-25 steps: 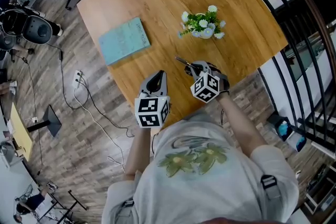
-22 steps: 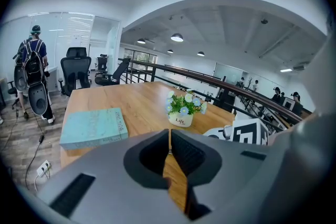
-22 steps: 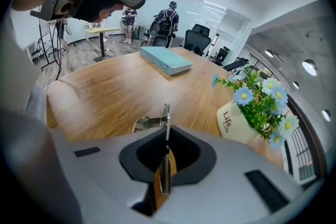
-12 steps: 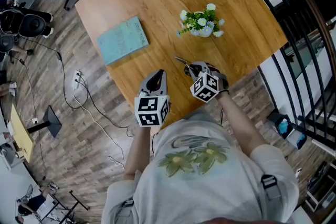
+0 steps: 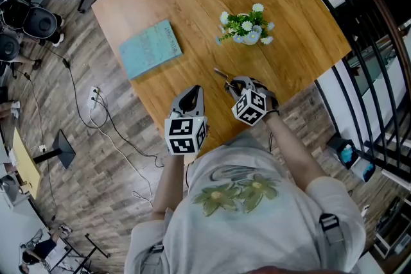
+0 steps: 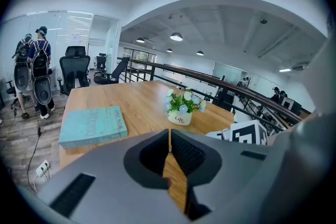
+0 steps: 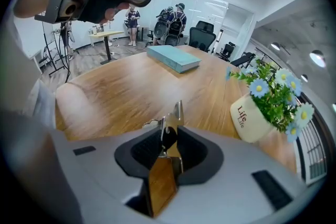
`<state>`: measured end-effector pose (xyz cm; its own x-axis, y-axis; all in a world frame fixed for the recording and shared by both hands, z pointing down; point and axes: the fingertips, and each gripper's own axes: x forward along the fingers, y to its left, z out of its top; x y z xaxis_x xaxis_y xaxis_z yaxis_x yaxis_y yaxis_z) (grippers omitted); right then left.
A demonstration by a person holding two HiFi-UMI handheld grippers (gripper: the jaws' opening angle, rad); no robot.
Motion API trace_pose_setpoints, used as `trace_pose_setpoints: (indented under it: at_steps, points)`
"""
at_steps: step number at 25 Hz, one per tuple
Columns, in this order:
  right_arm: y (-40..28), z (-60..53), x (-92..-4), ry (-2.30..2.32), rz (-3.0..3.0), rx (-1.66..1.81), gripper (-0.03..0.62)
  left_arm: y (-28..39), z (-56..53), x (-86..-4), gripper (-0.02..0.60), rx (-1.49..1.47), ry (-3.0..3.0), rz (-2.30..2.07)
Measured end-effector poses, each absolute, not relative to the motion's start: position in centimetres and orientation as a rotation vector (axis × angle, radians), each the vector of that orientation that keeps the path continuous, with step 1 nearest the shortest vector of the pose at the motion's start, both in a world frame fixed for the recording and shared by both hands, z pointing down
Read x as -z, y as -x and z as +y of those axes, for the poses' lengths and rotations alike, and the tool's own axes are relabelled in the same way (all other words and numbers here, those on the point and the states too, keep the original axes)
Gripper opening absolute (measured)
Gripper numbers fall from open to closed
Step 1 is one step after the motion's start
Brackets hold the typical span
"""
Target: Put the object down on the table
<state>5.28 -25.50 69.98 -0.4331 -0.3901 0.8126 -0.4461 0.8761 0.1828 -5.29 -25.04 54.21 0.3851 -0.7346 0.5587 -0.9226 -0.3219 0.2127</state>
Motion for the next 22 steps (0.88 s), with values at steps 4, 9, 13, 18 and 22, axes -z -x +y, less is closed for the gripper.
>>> trace_pose_setpoints:
  at_steps: [4,9,13,18,22]
  points:
    - [-5.0,-25.0,-70.4,-0.577,-2.063,-0.073,0.105,5.3,-25.0,-54.3,0.028,-0.502,-2.148,-1.417]
    - [-4.8,-24.5,-70.7,-0.560,-2.062,-0.078,0.123,5.3,-24.9,-54.5,0.028,-0.504,-2.147,-1.416]
    - [-4.6,-24.0,-71.1,-0.543,-2.062,-0.083,0.138,5.4,-24.7,-54.7,0.028,-0.508,-2.148,-1.413]
    - [-4.5,-23.9,-71.1,-0.549,-2.068,-0.105,0.144,5.4,-24.7,-54.8,0.028,-0.509,-2.150,-1.407]
    - [-4.4,-23.9,-71.1,-0.546,-2.083,-0.148,0.161,5.4,-24.8,-54.8,0.028,-0.512,-2.151,-1.403]
